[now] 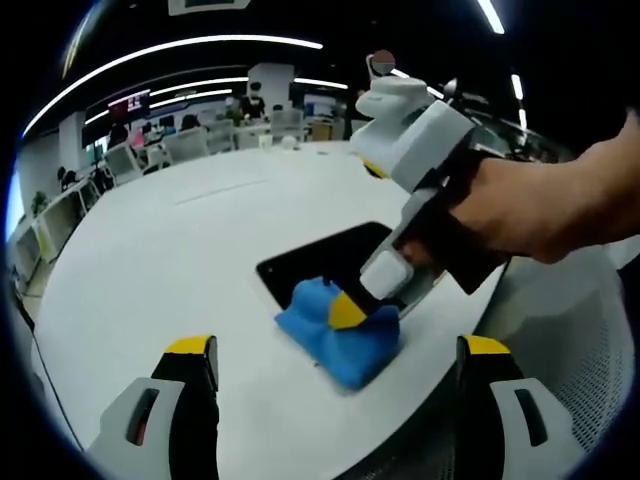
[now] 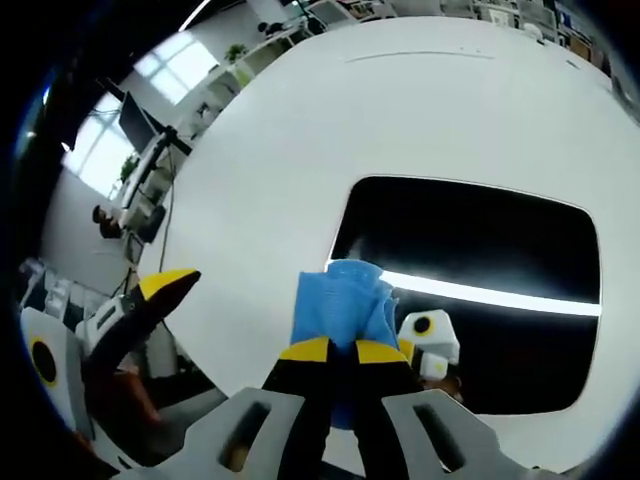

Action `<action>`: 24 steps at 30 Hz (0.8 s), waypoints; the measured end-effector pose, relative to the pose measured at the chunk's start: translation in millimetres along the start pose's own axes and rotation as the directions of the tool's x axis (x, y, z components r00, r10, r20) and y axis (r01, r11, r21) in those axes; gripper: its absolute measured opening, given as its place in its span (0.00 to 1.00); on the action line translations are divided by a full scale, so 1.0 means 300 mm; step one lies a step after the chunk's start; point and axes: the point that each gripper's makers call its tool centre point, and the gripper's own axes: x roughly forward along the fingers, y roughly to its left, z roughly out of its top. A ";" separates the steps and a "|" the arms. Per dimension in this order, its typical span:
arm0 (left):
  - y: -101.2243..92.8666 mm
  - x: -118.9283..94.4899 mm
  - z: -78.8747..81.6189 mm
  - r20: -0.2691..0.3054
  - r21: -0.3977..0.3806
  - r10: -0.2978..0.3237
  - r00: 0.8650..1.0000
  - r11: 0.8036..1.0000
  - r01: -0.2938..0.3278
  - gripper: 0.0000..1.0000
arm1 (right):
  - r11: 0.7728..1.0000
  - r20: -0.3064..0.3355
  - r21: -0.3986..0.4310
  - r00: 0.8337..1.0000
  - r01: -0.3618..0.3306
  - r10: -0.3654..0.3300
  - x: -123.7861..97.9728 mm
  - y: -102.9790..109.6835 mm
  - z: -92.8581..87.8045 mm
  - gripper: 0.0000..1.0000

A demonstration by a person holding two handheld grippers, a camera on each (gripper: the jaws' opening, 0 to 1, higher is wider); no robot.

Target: Wipe the mirror surface with the cleaning cloth until all visible marks leave the cleaned area.

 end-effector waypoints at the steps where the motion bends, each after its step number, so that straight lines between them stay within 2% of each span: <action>1: 0.000 0.000 0.000 0.001 -0.001 0.000 1.000 1.000 0.000 0.99 | 1.000 0.011 -0.006 1.000 0.000 0.000 0.000 0.000 0.005 0.02; 9: 0.000 -0.001 -0.001 -0.002 0.002 0.004 1.000 1.000 -0.004 0.99 | 1.000 0.016 -0.001 1.000 0.006 -0.006 0.004 -0.004 0.011 0.02; 24: -0.004 -0.002 -0.002 -0.007 0.004 -0.003 1.000 1.000 0.003 0.99 | 0.999 0.021 -0.009 0.999 0.035 -0.034 0.021 -0.025 0.070 0.01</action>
